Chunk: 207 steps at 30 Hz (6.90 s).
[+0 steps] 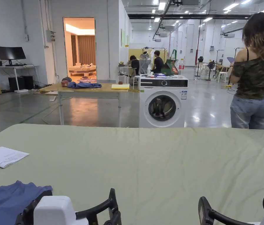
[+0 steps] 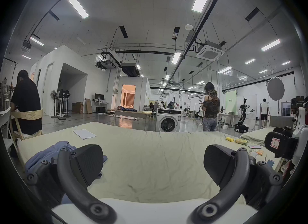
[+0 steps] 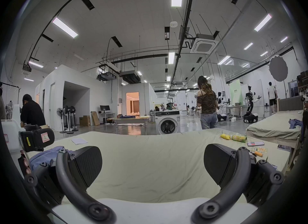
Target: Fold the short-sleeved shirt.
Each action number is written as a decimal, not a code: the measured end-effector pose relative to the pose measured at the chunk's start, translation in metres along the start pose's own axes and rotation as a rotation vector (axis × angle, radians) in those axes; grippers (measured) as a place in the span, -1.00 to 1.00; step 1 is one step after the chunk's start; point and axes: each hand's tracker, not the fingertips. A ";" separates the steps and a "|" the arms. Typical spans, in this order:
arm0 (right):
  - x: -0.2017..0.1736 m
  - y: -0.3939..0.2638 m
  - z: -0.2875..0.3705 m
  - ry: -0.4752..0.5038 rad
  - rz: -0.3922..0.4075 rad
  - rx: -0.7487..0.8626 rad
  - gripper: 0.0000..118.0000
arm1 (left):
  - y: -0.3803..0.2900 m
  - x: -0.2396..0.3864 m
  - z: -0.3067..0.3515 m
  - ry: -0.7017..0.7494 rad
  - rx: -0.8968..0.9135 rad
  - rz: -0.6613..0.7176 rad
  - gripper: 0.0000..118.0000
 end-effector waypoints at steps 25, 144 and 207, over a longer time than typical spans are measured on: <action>0.077 -0.100 -0.006 -0.219 -1.589 -0.293 0.98 | -0.065 0.052 -0.009 0.270 0.394 -1.651 0.85; -0.102 -0.025 -0.092 0.338 0.006 -0.179 -1.00 | 0.036 -0.297 -0.089 0.268 -0.522 0.081 -1.00; 0.067 0.019 -0.030 -0.042 -0.102 -0.194 -1.00 | 0.077 0.076 -0.209 -0.530 -0.682 -0.226 -1.00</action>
